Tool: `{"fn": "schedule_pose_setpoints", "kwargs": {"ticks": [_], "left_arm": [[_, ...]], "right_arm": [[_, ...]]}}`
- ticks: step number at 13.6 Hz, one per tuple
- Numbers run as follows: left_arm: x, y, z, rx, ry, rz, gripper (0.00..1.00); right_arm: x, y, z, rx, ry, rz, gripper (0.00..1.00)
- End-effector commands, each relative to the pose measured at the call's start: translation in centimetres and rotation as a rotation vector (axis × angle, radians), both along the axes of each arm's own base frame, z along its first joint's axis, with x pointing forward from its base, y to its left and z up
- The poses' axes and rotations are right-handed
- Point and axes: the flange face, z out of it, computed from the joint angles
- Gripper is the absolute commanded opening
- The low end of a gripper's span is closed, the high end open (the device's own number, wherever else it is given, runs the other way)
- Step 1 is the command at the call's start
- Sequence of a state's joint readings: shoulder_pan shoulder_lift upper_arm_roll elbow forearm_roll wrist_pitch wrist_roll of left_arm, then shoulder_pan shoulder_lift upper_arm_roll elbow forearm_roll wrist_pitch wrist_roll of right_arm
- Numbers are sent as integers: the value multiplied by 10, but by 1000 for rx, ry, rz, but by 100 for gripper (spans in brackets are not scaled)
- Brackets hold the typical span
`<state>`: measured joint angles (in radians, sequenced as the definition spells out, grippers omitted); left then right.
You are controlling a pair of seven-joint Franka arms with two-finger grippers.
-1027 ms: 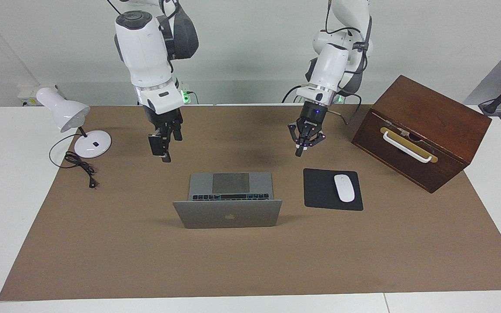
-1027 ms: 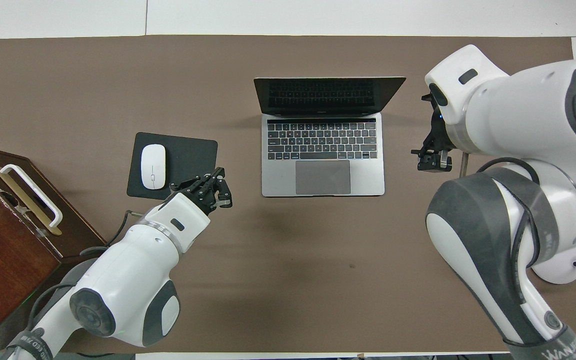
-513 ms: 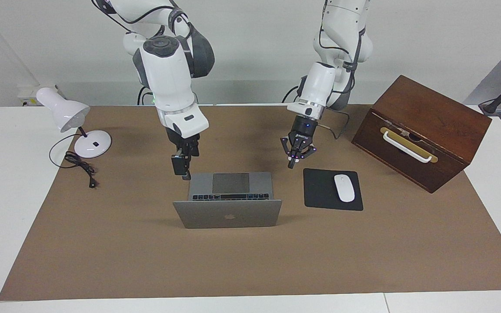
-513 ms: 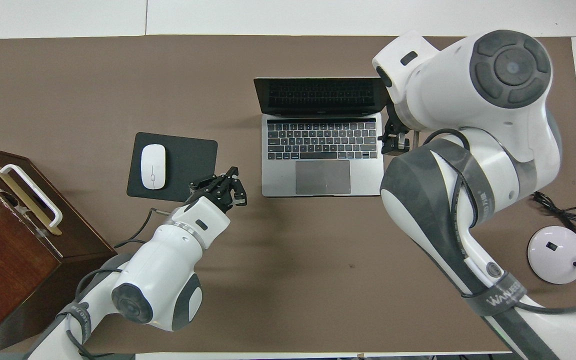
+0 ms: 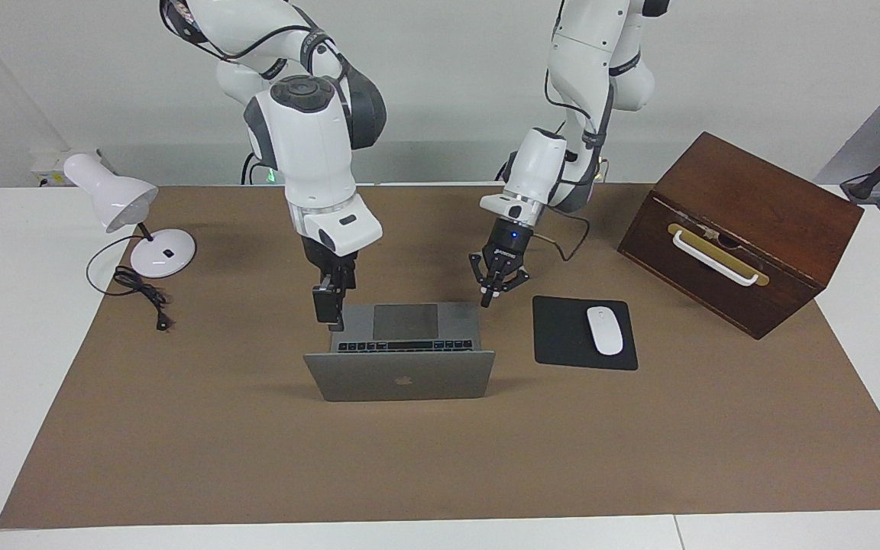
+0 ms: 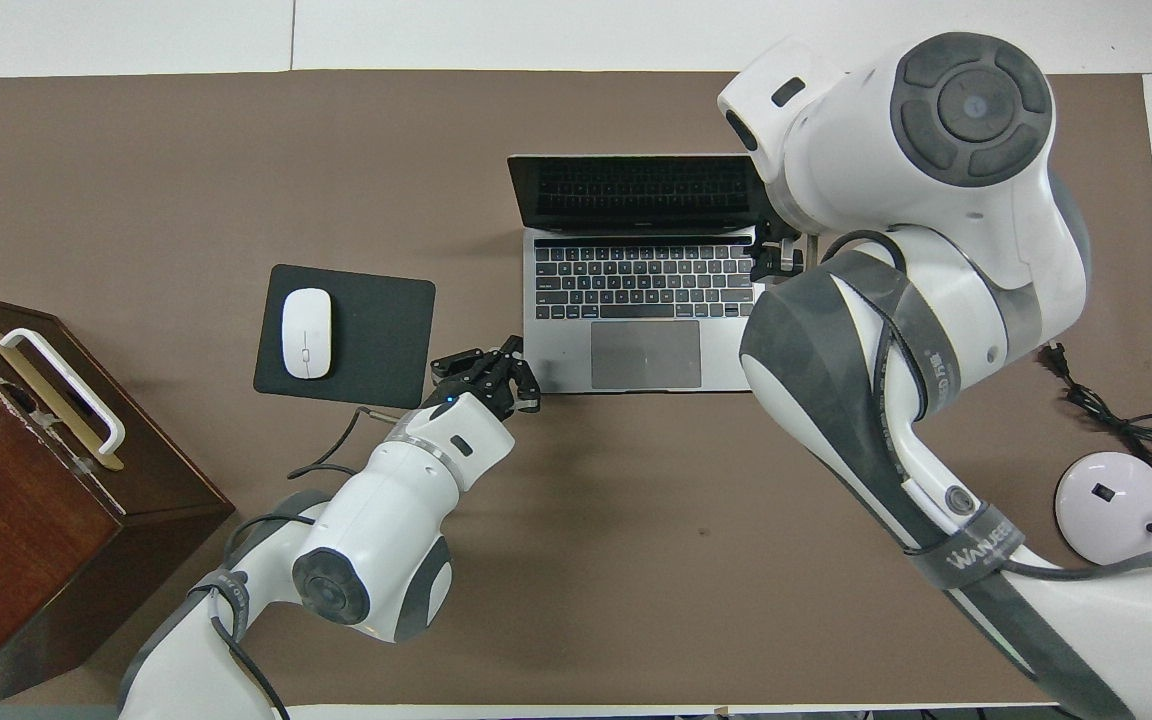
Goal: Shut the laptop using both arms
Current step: 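Hold the laptop base with the left gripper while the right gripper pushes the lid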
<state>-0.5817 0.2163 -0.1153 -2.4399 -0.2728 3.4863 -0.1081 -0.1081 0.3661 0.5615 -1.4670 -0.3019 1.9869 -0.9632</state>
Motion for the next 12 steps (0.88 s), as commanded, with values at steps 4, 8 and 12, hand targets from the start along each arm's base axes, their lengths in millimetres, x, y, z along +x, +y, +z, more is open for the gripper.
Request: {"fn": "schedule_pose_setpoints", "kwargs": {"ticks": [4,8,12], "left_arm": [[-5,-27,-32,35,11,-63,0],[-6,-26,-43,52,23,-72,0],[-15,-31,-58,81,38,-110,0]], "right_arm": [[18,19,-34,-19,11,-12,100],[29,15,-15,-38,-32,-11,100],[35,24,-22,6,-42,-50,100]]}}
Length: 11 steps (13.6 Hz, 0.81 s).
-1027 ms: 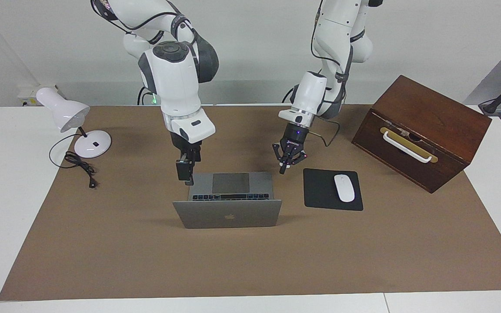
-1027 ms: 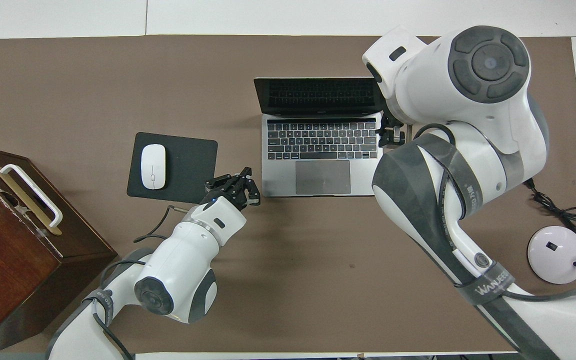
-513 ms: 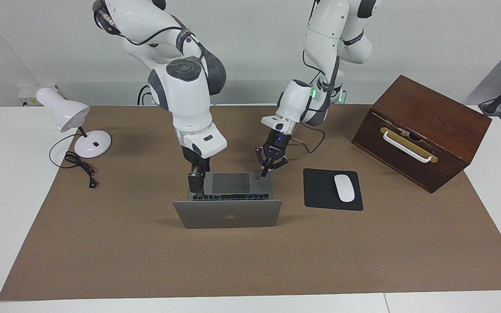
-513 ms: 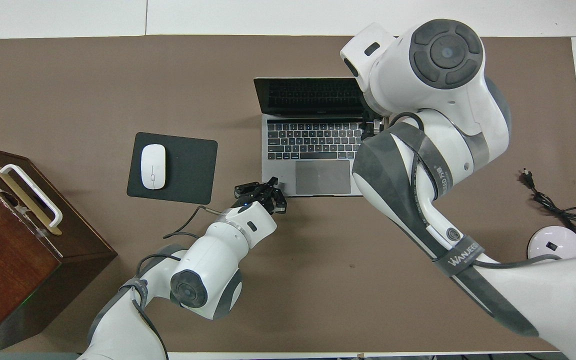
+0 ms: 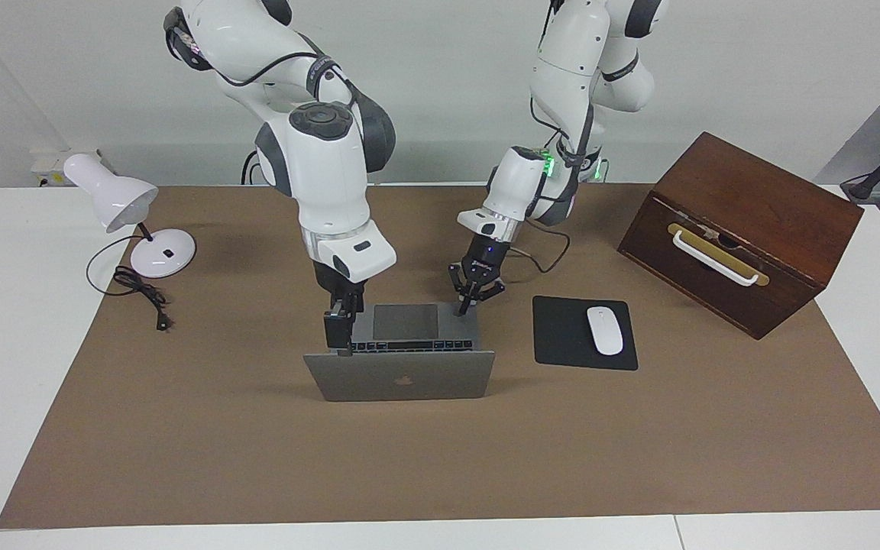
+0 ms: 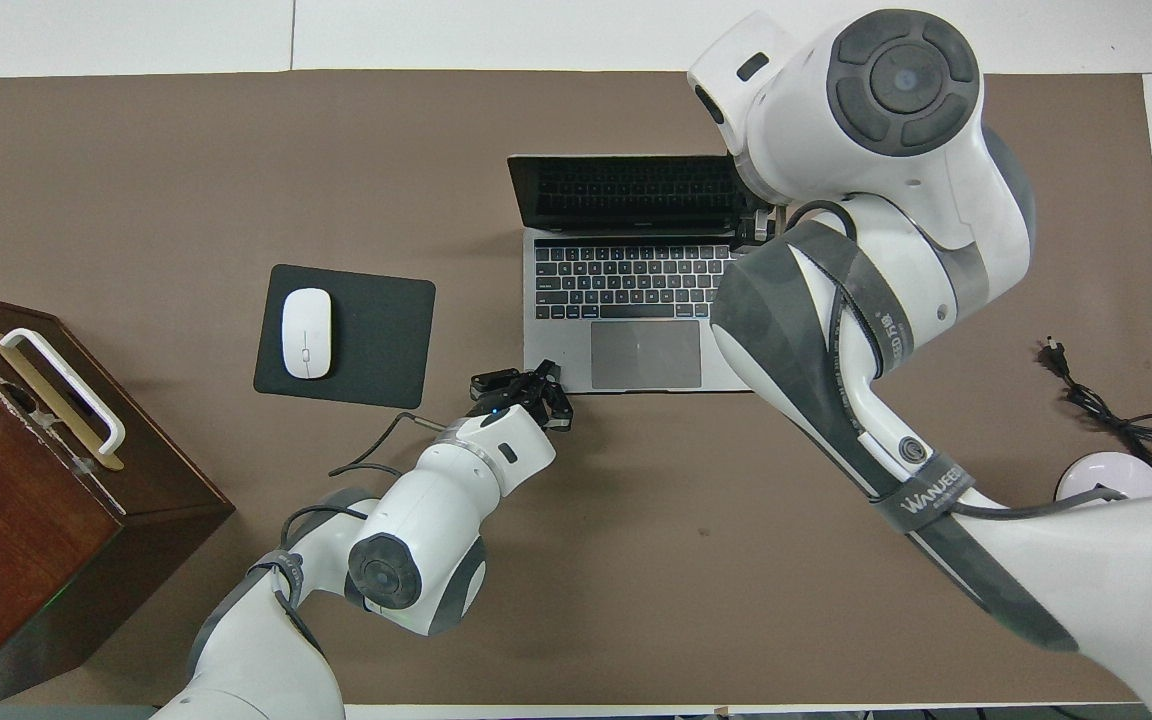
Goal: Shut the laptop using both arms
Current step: 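Hold the laptop base with the left gripper while the right gripper pushes the lid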
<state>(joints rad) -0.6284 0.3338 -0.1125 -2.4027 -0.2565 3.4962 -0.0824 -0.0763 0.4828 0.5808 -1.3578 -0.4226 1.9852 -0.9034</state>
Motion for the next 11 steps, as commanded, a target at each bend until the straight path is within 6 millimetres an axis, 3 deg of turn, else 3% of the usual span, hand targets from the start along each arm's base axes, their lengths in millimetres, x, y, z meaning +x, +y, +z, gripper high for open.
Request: {"fn": "schedule_pose_setpoints", "kwargs": {"ticks": [1,3,5,11], "left_arm": [[-6,-8,-10,25,-9,-48,0],[-9,-10,-14,29,-5,-55,0],[-11,-11,-15,38,-10,-76,0],[-5,2,-23,83,-26,-141,0]], "right_arm": [[11,22,-9,65,-2,-70,100],[12,27,-12,74,7,-70,100],[16,17,-16,68,15,-76,100],[18,22,-30,75,25,-64,100]]}}
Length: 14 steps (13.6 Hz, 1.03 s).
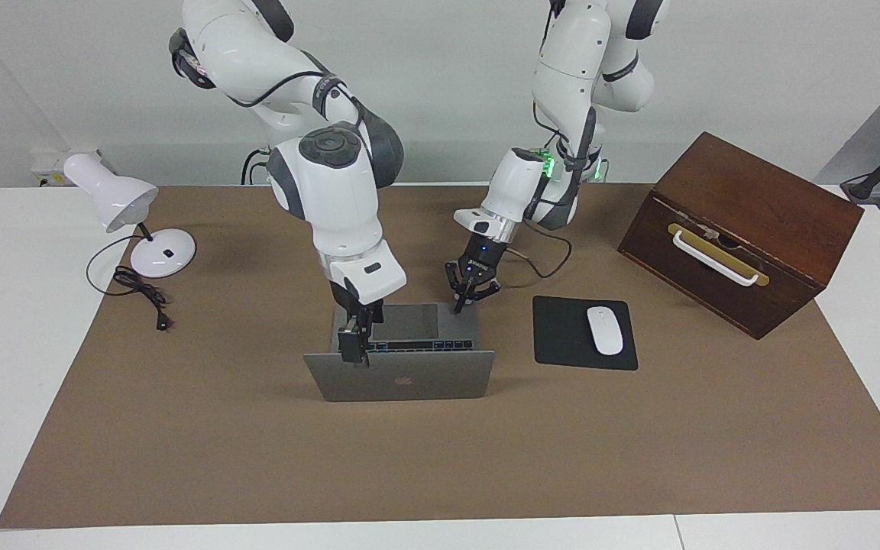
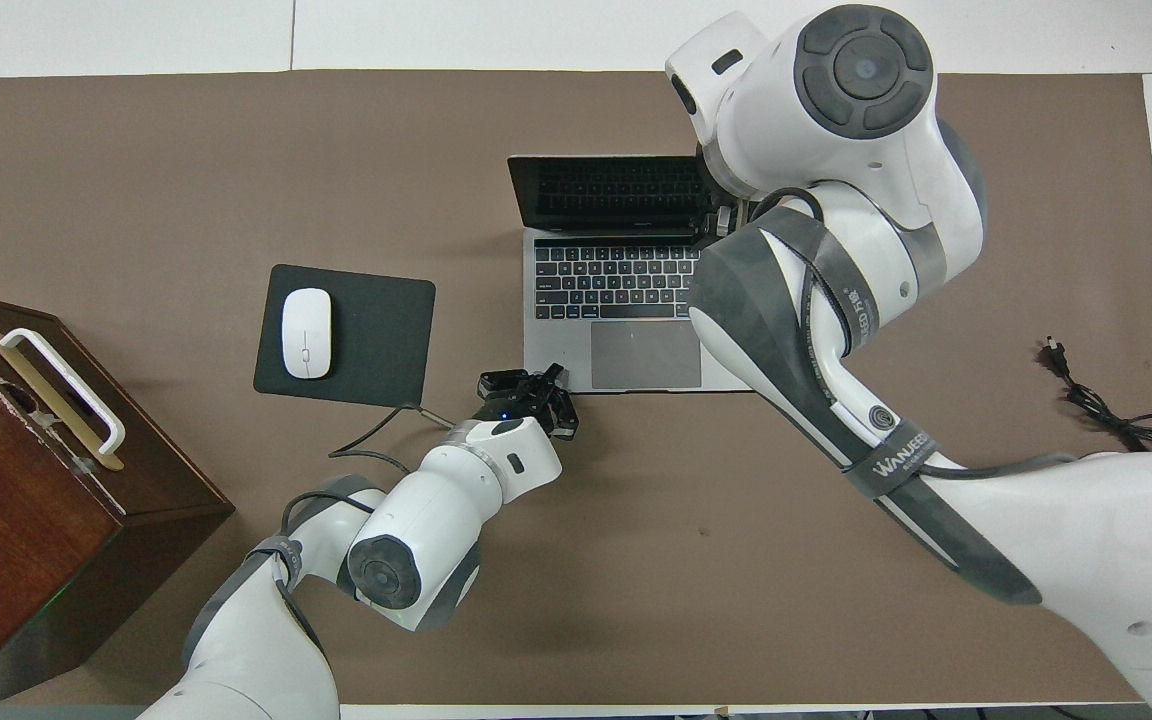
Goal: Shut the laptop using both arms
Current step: 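Hold the laptop base with the left gripper while the right gripper pushes the lid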
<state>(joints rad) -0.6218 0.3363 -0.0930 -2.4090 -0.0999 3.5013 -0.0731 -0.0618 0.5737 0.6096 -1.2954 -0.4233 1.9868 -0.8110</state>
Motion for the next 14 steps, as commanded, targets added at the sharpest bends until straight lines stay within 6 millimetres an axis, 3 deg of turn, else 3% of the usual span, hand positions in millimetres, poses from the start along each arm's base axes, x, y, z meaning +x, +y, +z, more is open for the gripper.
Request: {"fn": "schedule_pose_setpoints", "kwargs": {"ticks": [1,4,14], "left_arm": [[-3,5,-21,36,15,-34,0],[1,18,-26,58,16,-45,0],[-12,29,-40,96,41,-75,0]], "right_arm": [[7,6,-9,15,-13,2,100],[6,9,-13,21,-5,5,100],[-10,29,-28,57,82,-3,100]]}}
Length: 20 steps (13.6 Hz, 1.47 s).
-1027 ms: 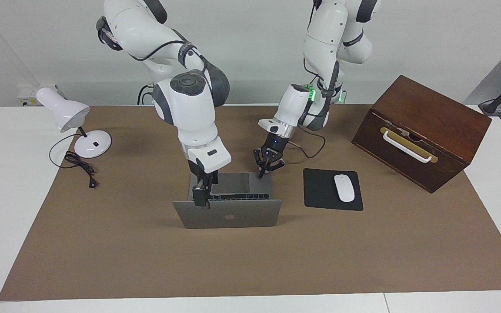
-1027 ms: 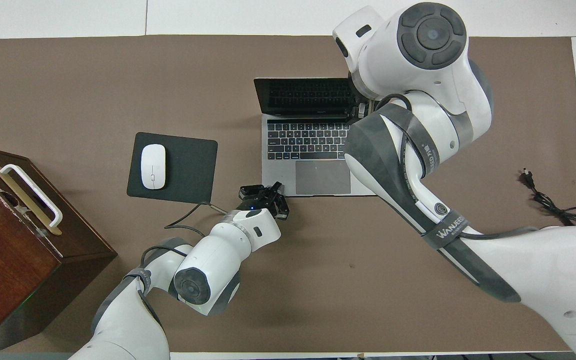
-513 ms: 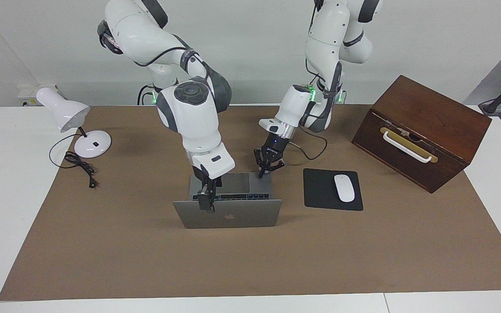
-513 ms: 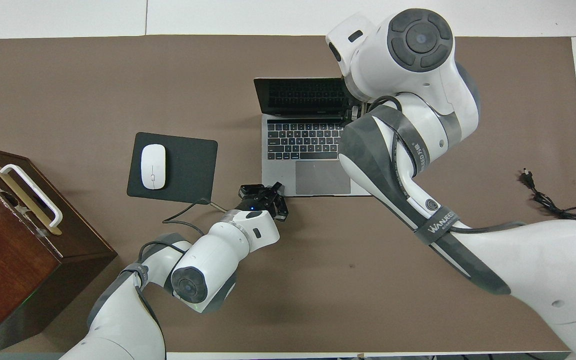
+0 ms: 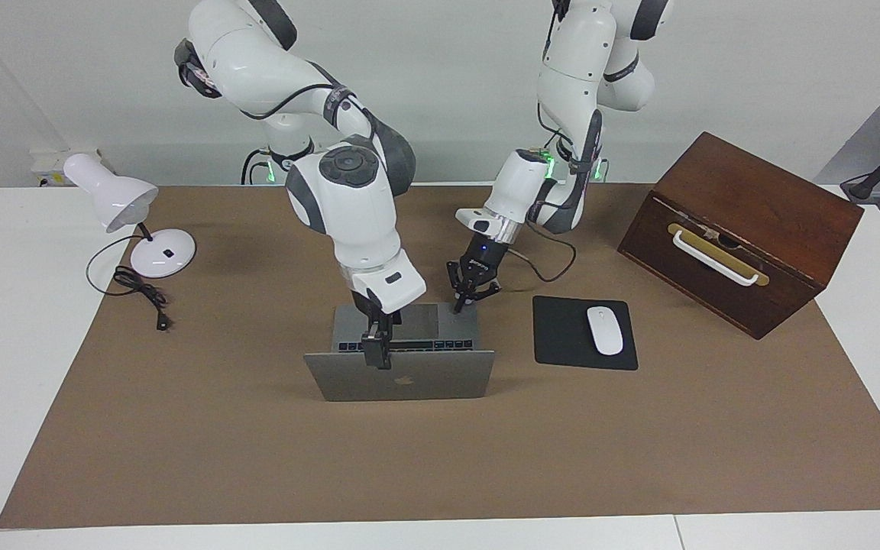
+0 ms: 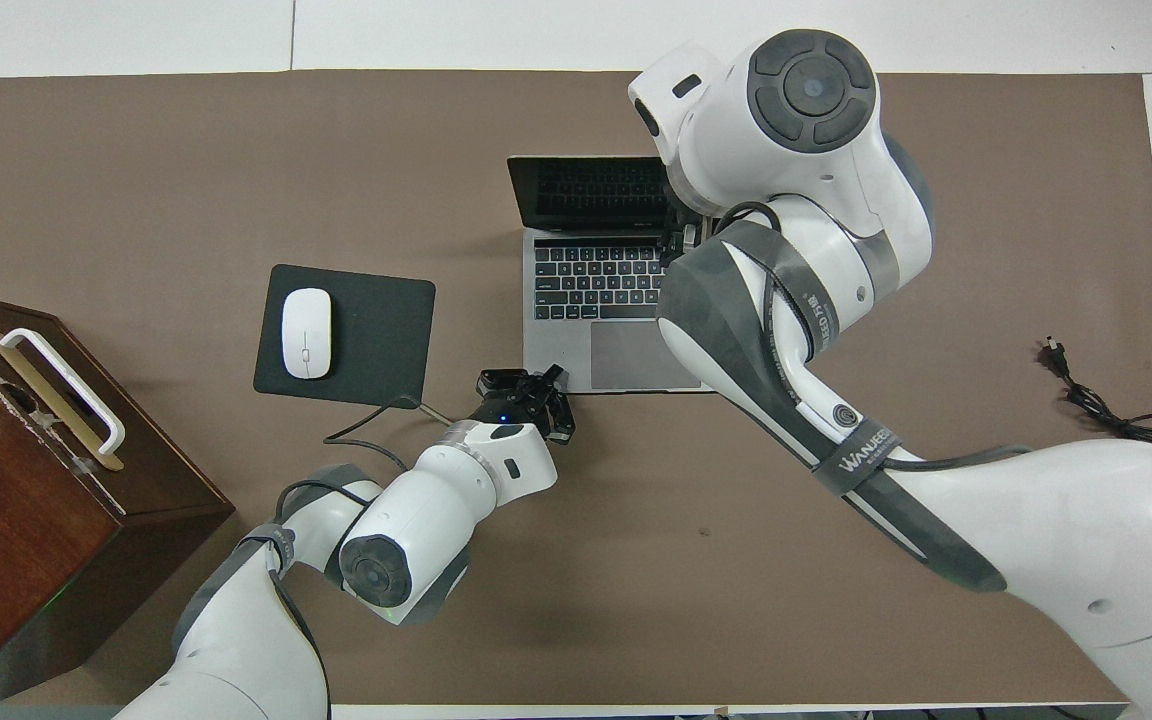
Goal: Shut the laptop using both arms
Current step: 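Push the laptop lid down toward the keyboard with the right gripper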
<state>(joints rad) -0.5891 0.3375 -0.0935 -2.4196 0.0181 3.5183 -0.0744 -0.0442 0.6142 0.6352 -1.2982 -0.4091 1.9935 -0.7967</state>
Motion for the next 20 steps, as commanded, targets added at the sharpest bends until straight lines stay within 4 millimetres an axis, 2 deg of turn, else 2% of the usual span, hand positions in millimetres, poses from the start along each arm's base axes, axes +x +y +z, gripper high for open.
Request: {"fn": "schedule_pose_setpoints", "kwargs": {"ticks": [1,6,15,20], "left_arm": [[-13,25,-41,75,77,-1,0],[-13,29,-42,80,79,-1,0],[-12,29,-42,80,76,-5,0],[-9,33,-42,86,69,-16,0]], "right_arm": [[-9,9,-11,23,47,-35,100],[-31,26,-30,25,109,-95,100],[-48,34,-26,20,215,-89,100],[-46,27,-26,78,262,-119,100]]}}
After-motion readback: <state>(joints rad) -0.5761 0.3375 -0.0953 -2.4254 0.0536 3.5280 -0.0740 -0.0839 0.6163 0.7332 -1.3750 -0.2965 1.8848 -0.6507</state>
